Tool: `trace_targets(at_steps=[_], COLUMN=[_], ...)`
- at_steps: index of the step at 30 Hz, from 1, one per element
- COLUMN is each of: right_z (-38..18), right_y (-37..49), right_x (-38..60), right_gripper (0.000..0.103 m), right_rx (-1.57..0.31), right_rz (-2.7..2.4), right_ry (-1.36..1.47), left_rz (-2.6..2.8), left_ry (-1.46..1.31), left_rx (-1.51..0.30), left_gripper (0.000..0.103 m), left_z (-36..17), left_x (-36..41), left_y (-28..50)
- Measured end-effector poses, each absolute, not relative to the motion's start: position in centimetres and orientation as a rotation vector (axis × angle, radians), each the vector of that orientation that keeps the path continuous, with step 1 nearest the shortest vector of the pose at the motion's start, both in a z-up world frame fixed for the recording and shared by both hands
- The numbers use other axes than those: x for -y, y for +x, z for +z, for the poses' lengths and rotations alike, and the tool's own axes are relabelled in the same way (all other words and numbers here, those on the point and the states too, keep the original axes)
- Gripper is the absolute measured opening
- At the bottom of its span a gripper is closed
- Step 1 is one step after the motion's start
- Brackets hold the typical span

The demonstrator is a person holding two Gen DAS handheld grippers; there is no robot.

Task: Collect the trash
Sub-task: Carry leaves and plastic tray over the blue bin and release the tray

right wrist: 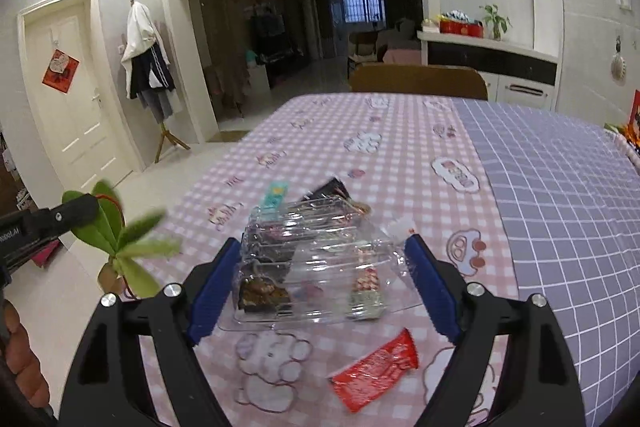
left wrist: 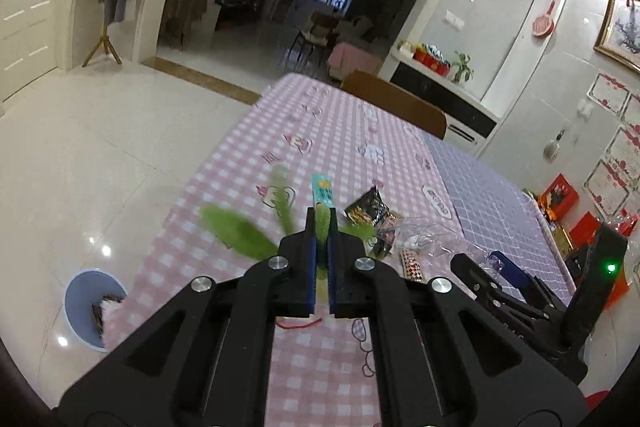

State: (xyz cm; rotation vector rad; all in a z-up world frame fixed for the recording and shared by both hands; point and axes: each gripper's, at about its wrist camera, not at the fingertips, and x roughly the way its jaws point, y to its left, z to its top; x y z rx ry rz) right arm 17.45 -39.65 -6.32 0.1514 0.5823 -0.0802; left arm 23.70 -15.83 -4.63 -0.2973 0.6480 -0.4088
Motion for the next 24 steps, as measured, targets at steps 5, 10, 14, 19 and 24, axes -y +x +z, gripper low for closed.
trace_targets(at_steps=[5, 10, 14, 19, 24], right_z=[-4.3, -2.5, -1.8, -2.2, -4.2], right_y=[16.9, 17.1, 18.1, 20.0, 22.4], right_x=[36.6, 32.1, 27.5, 19.8, 12.0], right_gripper=[0.081, 0.081, 0.081, 0.081, 0.081], right_rx=[-0.542, -0.515, -0.516, -0.540, -0.602], right_rz=[-0.037, 0.044, 0.128, 0.260, 0.390], right_ry=[0.129, 0.107, 0.087, 0.053, 0.031], left_rz=[-0.389, -0.350, -0.277, -0.150, -0.001], left_ry=[-0.327, -0.365, -0.396, -0.455, -0.516], left_rx=[-0.615, -0.580, -0.555, -0.550, -0.577], left_gripper=[0.004, 0.004, 0.004, 0.004, 0.004], left_z=[-3.7, -3.1, -3.2, -4.5, -7.8], left_x=[12.8, 8.7, 3.7, -3.6, -11.0], left_y=[22.7, 21.7, 21.0, 20.6, 20.5])
